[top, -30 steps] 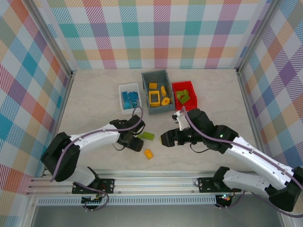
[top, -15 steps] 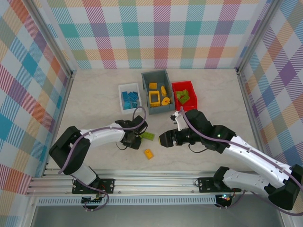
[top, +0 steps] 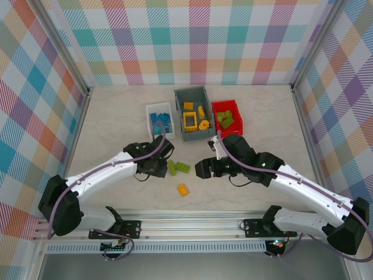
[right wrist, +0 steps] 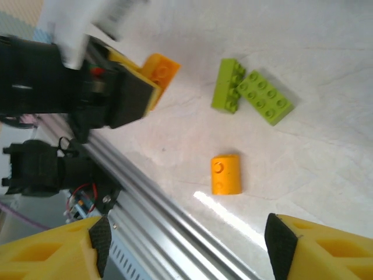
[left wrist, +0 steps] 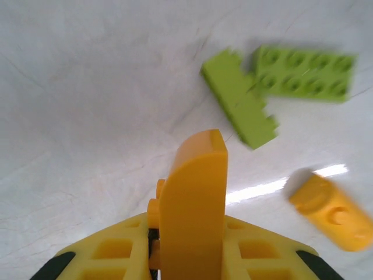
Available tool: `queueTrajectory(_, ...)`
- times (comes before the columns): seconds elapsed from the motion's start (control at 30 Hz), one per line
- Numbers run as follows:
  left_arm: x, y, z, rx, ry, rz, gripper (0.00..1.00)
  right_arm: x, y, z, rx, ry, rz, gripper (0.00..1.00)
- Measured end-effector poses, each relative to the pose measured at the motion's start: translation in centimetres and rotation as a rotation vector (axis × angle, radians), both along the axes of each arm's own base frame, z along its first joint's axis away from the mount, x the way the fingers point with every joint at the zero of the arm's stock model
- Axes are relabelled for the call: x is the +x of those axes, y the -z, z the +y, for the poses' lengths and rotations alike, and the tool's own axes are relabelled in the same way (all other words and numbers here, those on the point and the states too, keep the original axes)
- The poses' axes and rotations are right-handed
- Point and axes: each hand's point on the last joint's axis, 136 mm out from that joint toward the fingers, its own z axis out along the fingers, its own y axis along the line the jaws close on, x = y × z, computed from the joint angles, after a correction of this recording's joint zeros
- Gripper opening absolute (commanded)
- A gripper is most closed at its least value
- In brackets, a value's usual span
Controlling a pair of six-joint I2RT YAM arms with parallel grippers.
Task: Sort the legos into containers by color
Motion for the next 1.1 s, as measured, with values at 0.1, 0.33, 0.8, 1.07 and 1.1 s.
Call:
queueTrajectory(0.1, 3.4, -5.6, -3.2, -0.090, 0.007, -0.101, 0.22, 1.5, -0.2, -0.9, -0.036, 0.085, -0.051, 0.69)
queueTrajectory(0.33, 13.5, -10.8, -10.4, -0.190, -0.007, -0.233, 0.22, 5.8, -2.4, -2.9, -0.081, 0.294, -0.239, 0.70)
queueTrajectory(0.8, 32.0, -2.4, -13.1, -0.244, -0.120, -0.281, 0.24, 11.0, -6.3, -0.7, -0.052, 0.399, -0.426, 0.70)
queueTrajectory(1.07, 33.9, -0.2, -14.0, -0.327, -0.152, -0.242, 0.52, 10.9, -5.6, -0.1, -0.053, 0.377, -0.403, 0.70)
queueTrajectory(1.1, 33.8, 0.1, -14.0, -0.333, -0.155, -0.226, 0.55, 10.8, -5.6, -0.1, -0.052, 0.373, -0.400, 0.70)
